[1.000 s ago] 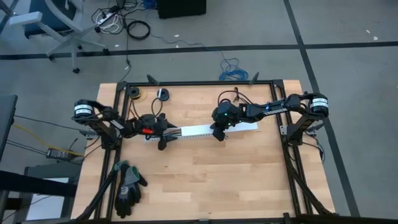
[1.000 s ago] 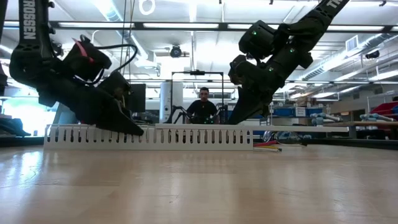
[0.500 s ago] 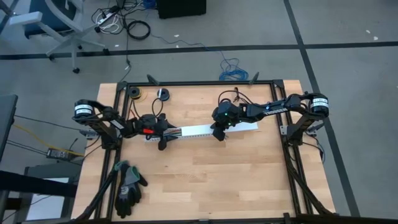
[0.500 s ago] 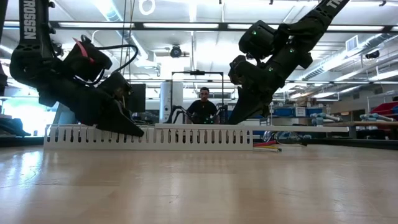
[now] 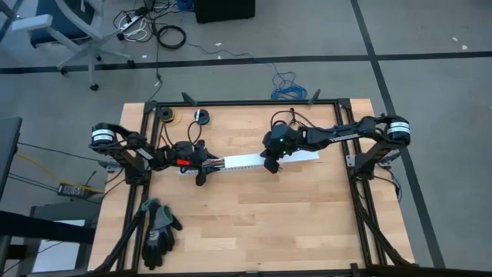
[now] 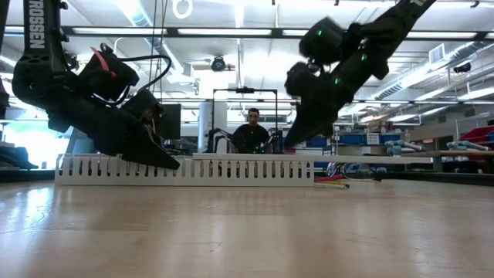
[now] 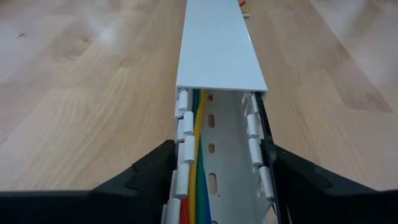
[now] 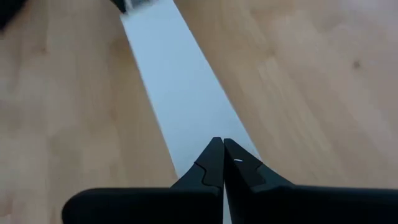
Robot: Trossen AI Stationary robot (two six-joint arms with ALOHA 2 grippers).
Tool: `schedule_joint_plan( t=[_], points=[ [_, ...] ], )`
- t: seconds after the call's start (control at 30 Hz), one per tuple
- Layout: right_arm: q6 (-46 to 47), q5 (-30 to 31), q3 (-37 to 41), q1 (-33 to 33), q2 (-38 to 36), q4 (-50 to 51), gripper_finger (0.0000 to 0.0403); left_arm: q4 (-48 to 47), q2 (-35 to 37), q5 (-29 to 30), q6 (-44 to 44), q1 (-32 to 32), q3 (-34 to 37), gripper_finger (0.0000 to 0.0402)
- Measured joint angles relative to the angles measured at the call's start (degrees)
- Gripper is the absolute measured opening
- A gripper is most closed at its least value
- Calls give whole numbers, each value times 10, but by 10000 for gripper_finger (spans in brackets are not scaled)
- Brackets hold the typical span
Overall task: Ziptie cables
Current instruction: Close the cable duct
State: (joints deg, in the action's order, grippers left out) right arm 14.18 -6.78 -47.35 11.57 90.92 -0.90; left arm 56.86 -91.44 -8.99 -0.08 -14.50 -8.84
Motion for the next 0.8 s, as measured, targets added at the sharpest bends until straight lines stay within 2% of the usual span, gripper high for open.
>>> schedule_joint_plan(
  t=[0.13, 0.23, 0.37, 0.47, 0.6, 0.8],
  points=[
    [-6, -5, -1, 0, -55, 14, 0, 0, 0, 1, 0, 0, 0, 226],
    [-3, 5, -1, 0, -98, 84, 0, -1, 0, 1, -1, 0, 0, 226],
    [24, 54, -1, 0, -137, 210, 0, -1, 0, 1, -2, 0, 0, 226],
    [52, 61, 7, 2, -136, 241, 0, -1, 0, 1, -2, 0, 0, 226],
    [65, 40, 10, 2, -82, 209, 0, 0, 0, 1, -2, 0, 0, 226],
    [30, -1, -4, 3, 17, 59, 0, 2, 0, 1, -2, 0, 2, 226]
  ],
)
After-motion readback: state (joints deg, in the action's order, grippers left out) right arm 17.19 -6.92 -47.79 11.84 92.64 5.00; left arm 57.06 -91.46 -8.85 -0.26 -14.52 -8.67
